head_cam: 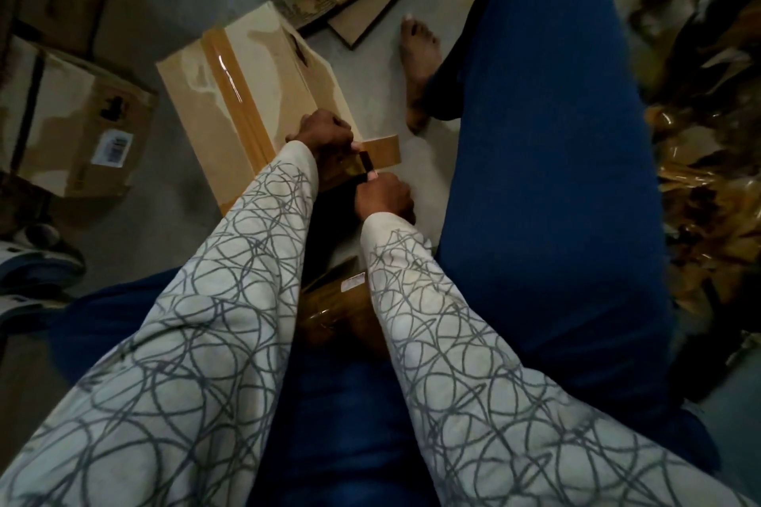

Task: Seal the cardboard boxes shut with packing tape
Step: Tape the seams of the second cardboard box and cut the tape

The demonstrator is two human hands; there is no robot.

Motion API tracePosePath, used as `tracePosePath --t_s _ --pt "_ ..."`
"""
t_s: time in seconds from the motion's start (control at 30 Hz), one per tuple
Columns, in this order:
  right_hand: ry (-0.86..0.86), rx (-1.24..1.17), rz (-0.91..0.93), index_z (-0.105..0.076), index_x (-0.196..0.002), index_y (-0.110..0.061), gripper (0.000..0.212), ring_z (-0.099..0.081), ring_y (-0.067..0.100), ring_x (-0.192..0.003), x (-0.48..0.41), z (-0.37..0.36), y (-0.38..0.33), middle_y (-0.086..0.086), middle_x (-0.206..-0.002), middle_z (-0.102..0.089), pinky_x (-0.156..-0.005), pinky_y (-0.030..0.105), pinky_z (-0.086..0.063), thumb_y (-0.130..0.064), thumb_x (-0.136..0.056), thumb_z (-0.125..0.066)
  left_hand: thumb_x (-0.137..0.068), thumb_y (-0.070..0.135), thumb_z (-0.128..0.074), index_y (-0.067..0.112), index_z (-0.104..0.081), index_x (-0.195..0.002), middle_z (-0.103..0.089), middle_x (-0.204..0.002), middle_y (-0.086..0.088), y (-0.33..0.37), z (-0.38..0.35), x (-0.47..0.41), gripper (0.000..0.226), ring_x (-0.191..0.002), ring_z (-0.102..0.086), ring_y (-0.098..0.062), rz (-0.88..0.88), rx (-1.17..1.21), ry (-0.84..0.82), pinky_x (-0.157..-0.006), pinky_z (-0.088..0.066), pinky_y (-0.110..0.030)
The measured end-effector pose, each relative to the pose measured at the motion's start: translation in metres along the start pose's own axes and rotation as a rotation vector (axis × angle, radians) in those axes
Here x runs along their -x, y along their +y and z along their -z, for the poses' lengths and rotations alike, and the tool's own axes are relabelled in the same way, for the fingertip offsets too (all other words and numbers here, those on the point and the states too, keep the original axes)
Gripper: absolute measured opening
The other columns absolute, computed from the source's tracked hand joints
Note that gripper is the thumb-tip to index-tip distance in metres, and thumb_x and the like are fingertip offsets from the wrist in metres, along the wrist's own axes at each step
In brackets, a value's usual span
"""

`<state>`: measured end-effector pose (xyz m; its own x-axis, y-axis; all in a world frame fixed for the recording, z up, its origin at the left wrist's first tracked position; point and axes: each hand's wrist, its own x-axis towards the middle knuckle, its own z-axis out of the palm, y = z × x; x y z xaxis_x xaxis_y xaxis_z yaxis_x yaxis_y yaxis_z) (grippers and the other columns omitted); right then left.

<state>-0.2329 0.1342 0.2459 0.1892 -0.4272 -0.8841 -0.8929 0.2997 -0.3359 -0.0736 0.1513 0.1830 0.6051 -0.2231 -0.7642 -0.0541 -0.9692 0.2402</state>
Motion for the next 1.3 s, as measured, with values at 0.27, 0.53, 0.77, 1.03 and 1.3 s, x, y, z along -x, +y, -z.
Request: tracePosePath --t_s 0.27,0.53,0.77,1.03,1.3 --pt "0.045 0.125 0.097 -0.064 -0.127 -0.017 0.031 -0.058 0.033 -0.118 -0.003 -0.015 0.006 0.012 -0.127 -0.061 -0.092 0.039 -0.046 -0.028 -0.105 -0.046 -0.053 0.023 -0.083 0.024 -0.069 -0.063 -0.071 -0.086 0.004 -0.001 -0.002 -0.001 0.017 -0.104 -0.066 -0.023 0.041 0.036 0.014 -0.102 -0.049 -0.046" --pt "0.105 0.269 0.267 -0.067 -0.118 -0.006 0.027 -0.061 0.034 -0.115 -0.003 -0.022 0.002 0.016 -0.123 -0.065 -0.090 0.038 -0.051 -0.013 -0.099 -0.050 -0.055 0.023 -0.084 0.032 -0.069 -0.069 -0.069 -0.092 0.010 -0.004 -0.007 0.001 0.022 -0.105 -0.065 -0.020 0.052 0.142 0.030 -0.102 -0.049 -0.046" --pt "0.030 0.308 0.215 -0.067 -0.120 -0.006 0.027 -0.062 0.032 -0.116 -0.008 -0.020 -0.003 0.015 -0.126 -0.064 -0.091 0.036 -0.051 -0.018 -0.099 -0.055 -0.052 0.018 -0.081 0.044 -0.075 -0.073 -0.070 -0.086 0.011 -0.022 -0.017 -0.009 0.034 -0.098 -0.067 -0.019 0.039 0.346 0.089 -0.099 -0.051 -0.044" --pt "-0.136 0.299 0.104 -0.058 -0.131 -0.006 0.041 -0.055 0.034 -0.125 -0.006 -0.014 0.006 0.015 -0.136 -0.058 -0.099 0.039 -0.044 -0.032 -0.101 -0.046 -0.083 -0.008 -0.070 0.005 -0.069 -0.111 -0.066 -0.082 -0.009 -0.020 -0.006 0.037 0.031 -0.074 -0.065 -0.020 -0.140 0.710 0.006 -0.066 -0.055 -0.028" --pt "-0.075 0.228 0.177 -0.063 -0.127 -0.011 0.035 -0.054 0.033 -0.124 0.006 -0.016 0.005 0.011 -0.135 -0.058 -0.098 0.036 -0.043 -0.028 -0.099 -0.050 -0.085 -0.014 -0.063 0.005 -0.066 -0.105 -0.064 -0.076 -0.006 -0.017 -0.006 0.045 0.027 -0.055 -0.061 -0.007 -0.084 0.769 0.037 -0.053 -0.052 -0.019"
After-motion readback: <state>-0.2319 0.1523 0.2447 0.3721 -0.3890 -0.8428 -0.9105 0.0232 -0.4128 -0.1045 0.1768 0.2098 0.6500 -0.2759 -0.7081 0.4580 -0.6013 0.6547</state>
